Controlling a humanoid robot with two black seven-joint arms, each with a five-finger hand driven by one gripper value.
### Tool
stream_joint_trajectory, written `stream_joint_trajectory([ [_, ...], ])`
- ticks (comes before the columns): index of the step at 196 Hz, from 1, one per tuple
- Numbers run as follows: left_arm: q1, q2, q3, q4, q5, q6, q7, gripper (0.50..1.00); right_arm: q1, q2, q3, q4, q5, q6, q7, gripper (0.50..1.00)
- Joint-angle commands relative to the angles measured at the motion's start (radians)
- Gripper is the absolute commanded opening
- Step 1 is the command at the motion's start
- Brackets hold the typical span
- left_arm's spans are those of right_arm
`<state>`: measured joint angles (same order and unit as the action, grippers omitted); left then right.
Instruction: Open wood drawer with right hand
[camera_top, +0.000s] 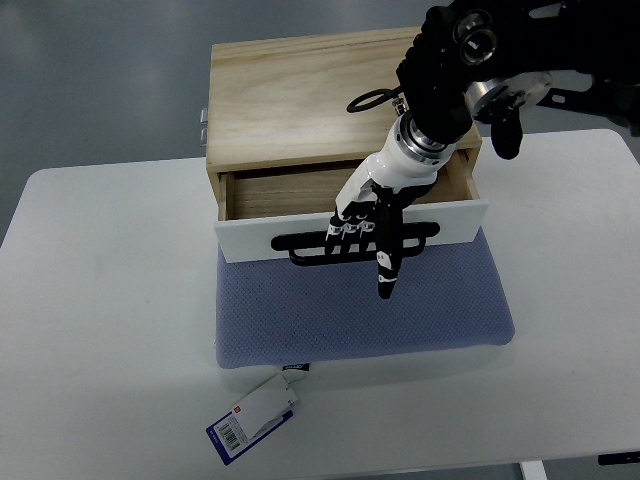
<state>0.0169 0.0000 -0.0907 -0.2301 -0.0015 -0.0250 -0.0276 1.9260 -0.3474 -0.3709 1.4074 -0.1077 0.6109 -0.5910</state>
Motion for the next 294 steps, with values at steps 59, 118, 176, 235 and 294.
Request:
stream_joint_trajectory([
  [59, 0.0, 0.0, 0.0, 0.0, 0.0, 0.0, 0.0, 1.0, 0.001, -0.045, 0.0, 0.047, 0.002, 0.0, 0.0, 0.946],
  [118, 0.0, 0.0, 0.0, 0.001, 0.0, 0.002, 0.0, 1.0, 0.002, -0.091, 0.0, 0.101, 0.003, 0.0, 0.0, 0.946],
  [176, 0.0, 0.0, 0.0, 0.0, 0.0, 0.002, 0.0, 1.0, 0.028, -0.099, 0.003, 0.119, 0.028, 0.0, 0.0, 0.944],
  [235, 0.0, 0.0, 0.0, 0.001, 0.0, 0.002, 0.0, 1.0, 0.057, -0.107, 0.007, 0.127, 0.043, 0.0, -0.001, 0.944],
  [294, 0.0, 0.0, 0.0, 0.0, 0.0, 0.002, 0.0, 1.0, 0.09, -0.182, 0.083, 0.093, 0.045, 0.0, -0.001, 0.946],
])
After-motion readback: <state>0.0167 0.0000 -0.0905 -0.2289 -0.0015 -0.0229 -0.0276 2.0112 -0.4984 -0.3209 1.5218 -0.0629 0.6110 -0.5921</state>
